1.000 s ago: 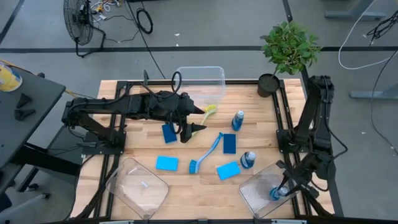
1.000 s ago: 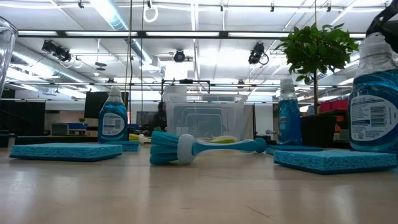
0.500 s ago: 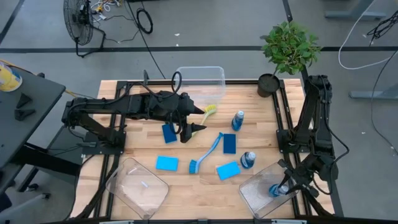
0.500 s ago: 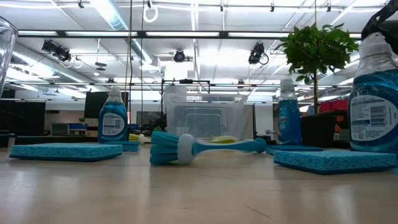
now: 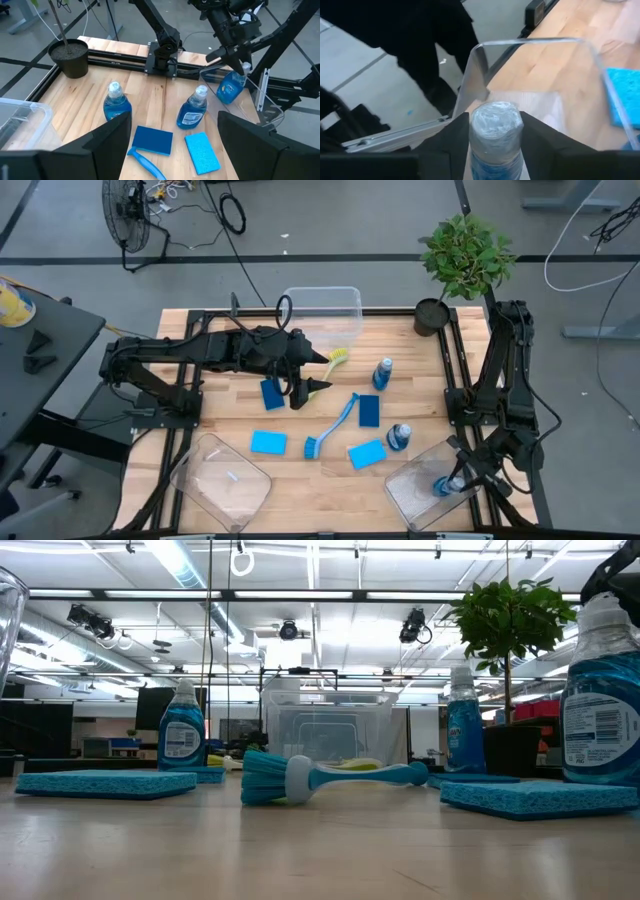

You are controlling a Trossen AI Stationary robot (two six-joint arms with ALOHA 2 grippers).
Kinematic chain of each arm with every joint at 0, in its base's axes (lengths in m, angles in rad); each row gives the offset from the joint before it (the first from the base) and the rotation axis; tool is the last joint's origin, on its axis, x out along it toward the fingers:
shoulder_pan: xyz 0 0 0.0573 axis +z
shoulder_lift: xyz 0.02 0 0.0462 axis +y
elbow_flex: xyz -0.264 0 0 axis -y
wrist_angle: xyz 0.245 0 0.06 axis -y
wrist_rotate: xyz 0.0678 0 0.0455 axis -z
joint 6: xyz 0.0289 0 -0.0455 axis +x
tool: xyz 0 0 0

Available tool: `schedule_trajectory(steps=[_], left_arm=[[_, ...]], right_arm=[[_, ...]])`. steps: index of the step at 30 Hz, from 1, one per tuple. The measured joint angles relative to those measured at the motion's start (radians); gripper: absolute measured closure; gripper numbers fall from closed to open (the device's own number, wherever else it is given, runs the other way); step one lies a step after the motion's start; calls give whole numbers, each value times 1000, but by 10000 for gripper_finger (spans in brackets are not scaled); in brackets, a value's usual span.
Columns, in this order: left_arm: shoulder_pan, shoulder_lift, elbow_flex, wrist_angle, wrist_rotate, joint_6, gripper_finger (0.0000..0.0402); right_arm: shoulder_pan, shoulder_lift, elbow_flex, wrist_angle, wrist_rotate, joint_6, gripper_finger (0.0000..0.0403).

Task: Pick & Place Kitchen Sink Supplies
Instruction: Put the blue dishwashing liquid into the bottom right transparent bin

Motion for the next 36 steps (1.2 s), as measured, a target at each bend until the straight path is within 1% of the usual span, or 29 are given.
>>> schedule_trajectory(steps=[6, 15, 21, 27, 32, 36], left_arm=[[0, 0, 0, 0, 0, 0, 104], [0, 0, 0, 0, 0, 0, 104], [0, 0, 0, 0, 0, 1, 104], [0, 0, 0, 0, 0, 0, 104], [0, 0, 0, 0, 0, 0, 104], [0, 0, 0, 0, 0, 1, 104]], right_arm=[[0, 7, 0, -2, -69, 19, 218], [0, 8, 0, -1, -69, 21, 200], [0, 8, 0, -1, -71, 21, 167], [0, 8, 0, 13, -123, 17, 135], [0, 8, 0, 15, -131, 15, 131], [0, 8, 0, 14, -129, -23, 131]])
